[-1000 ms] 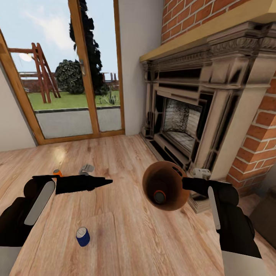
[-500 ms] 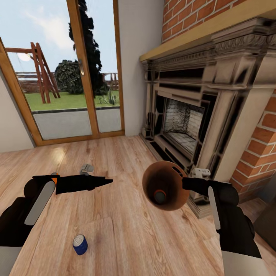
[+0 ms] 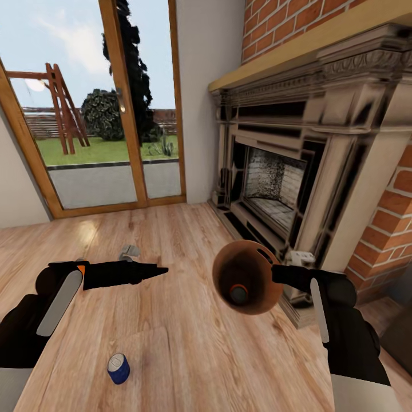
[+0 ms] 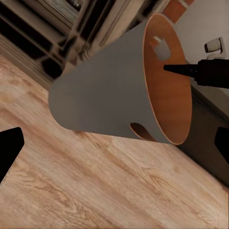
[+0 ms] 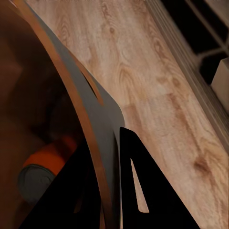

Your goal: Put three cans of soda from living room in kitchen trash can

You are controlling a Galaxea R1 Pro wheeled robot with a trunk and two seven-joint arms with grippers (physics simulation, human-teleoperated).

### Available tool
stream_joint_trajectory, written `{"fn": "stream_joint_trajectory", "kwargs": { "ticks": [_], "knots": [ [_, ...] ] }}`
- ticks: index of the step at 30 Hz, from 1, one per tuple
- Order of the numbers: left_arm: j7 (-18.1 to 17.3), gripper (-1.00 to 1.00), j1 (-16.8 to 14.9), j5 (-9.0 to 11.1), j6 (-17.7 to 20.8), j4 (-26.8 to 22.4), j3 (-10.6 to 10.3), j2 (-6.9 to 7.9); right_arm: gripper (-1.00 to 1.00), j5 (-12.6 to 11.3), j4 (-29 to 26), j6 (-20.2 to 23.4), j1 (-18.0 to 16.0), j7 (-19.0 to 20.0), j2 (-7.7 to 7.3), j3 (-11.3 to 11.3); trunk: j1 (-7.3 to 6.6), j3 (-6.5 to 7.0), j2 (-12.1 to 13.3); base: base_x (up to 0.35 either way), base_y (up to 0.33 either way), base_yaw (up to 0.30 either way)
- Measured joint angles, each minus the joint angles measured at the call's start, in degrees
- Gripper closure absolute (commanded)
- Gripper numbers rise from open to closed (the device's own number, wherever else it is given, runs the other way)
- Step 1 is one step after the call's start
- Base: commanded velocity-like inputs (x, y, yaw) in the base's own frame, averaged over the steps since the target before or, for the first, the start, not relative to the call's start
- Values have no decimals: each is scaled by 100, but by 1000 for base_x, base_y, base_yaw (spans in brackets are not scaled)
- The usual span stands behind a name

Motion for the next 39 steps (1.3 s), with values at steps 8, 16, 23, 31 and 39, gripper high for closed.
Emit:
{"fn": "stream_joint_trajectory", "kwargs": {
  "ticks": [8,16,23,31,39],
  "knots": [
    [-4,-100,2,0,0,0,0,0,100,22,0,-3,0,-2,0,-1,0,0,0,297,0,0],
    [-4,-100,2,0,0,0,0,0,100,22,0,-3,0,-2,-8,4,0,0,0,97,0,0],
    [-4,-100,1,0,0,0,0,0,100,20,0,-3,0,-2,-2,0,0,0,0,2,0,0],
    [-4,-100,1,1,0,0,0,0,100,56,0,-8,0,-5,0,0,0,0,0,0,0,55],
    [-4,-100,0,0,-2,0,0,0,100,16,0,-2,0,-2,-1,0,0,0,0,0,0,233]
  ]
}}
